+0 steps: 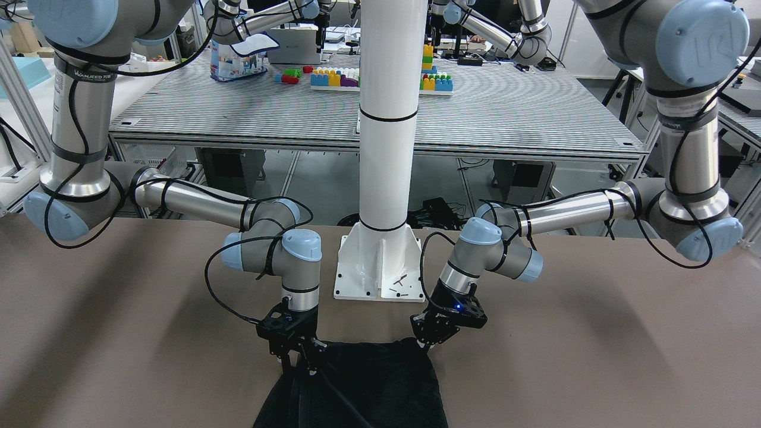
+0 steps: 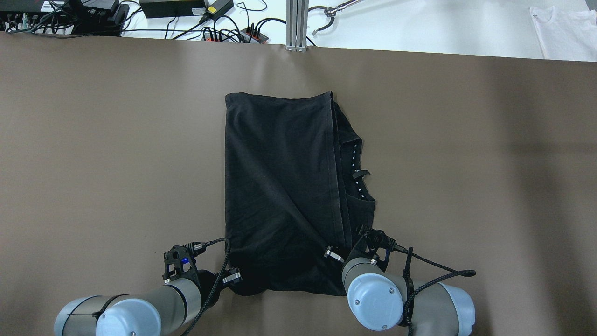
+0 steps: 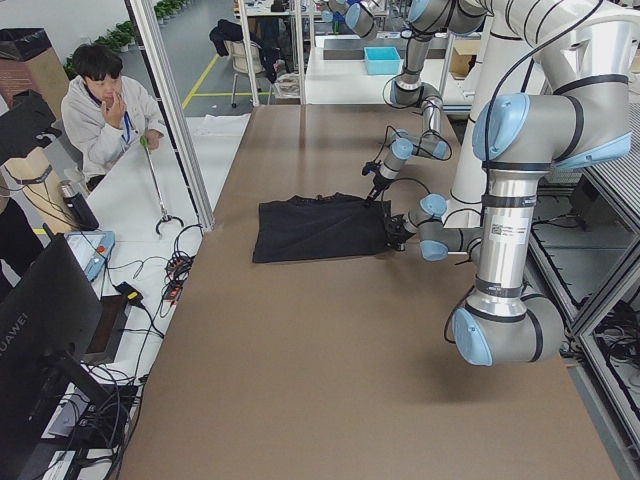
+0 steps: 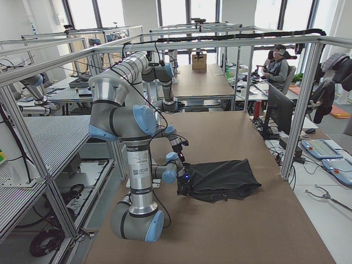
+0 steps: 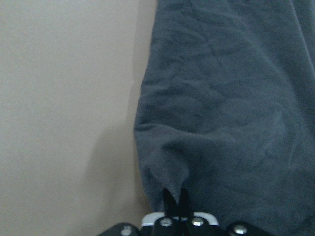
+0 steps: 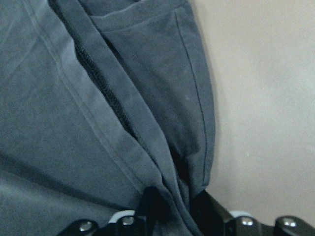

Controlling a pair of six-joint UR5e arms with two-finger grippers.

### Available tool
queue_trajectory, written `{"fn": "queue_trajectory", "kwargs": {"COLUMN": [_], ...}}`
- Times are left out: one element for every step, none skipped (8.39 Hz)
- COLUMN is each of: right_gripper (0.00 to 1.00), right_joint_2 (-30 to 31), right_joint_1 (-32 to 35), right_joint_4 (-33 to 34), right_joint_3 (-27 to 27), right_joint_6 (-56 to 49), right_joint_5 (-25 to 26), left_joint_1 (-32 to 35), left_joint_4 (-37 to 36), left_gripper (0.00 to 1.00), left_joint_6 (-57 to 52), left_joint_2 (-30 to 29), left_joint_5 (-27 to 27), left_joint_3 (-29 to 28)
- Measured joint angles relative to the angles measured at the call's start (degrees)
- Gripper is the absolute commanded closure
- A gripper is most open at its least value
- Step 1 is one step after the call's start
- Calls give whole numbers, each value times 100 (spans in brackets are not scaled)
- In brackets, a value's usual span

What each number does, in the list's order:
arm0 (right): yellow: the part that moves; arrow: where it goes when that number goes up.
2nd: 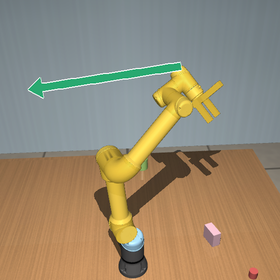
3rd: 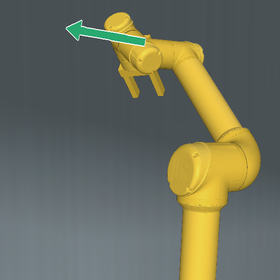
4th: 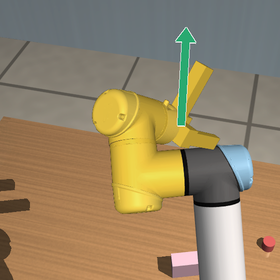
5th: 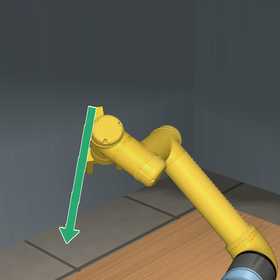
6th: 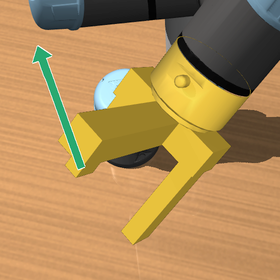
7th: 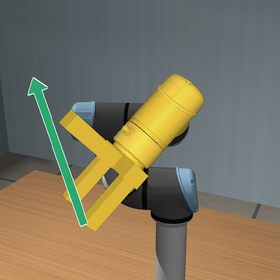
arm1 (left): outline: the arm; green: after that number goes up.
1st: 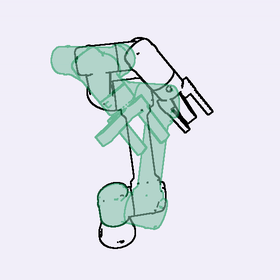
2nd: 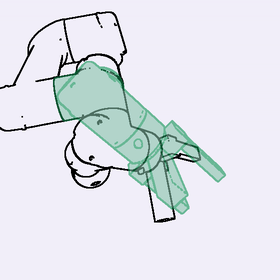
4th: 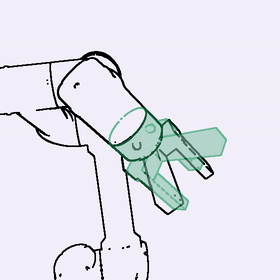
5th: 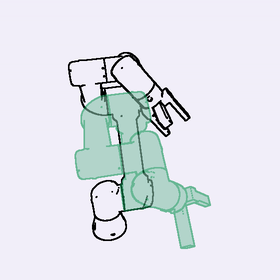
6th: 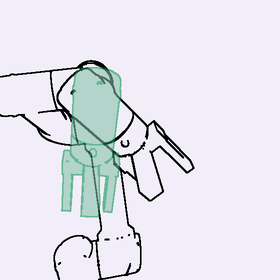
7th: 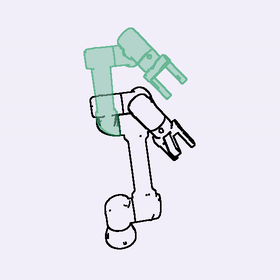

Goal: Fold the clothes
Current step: 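Grasp the shirt's near end with both grippers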

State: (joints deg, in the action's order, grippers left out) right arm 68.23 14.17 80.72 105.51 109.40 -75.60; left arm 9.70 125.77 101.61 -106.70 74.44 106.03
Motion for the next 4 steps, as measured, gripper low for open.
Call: {"fn": "queue_trajectory", "kwargs": {"right_gripper": [100,100,100,100], "right_joint_2": [-8,-28,-87,-134], "right_joint_1": [-1,0,7,12], "right_joint_4": [-3,-9,-11,-11], "right_joint_3": [1,12,30,62], "right_joint_6": [71,152,212,247], "right_joint_5": [1,4,7,5], "left_joint_1": [3,5,11,22], "left_joint_4": [0,0,0,0], "left_gripper": [100,100,100,100], "left_joint_6": [-15,-30,-42,-51], "left_joint_2": [-4,-7,-16,-27], "left_joint_5": [0,4,8,17], "left_joint_3": [-1,0,5,21]}}
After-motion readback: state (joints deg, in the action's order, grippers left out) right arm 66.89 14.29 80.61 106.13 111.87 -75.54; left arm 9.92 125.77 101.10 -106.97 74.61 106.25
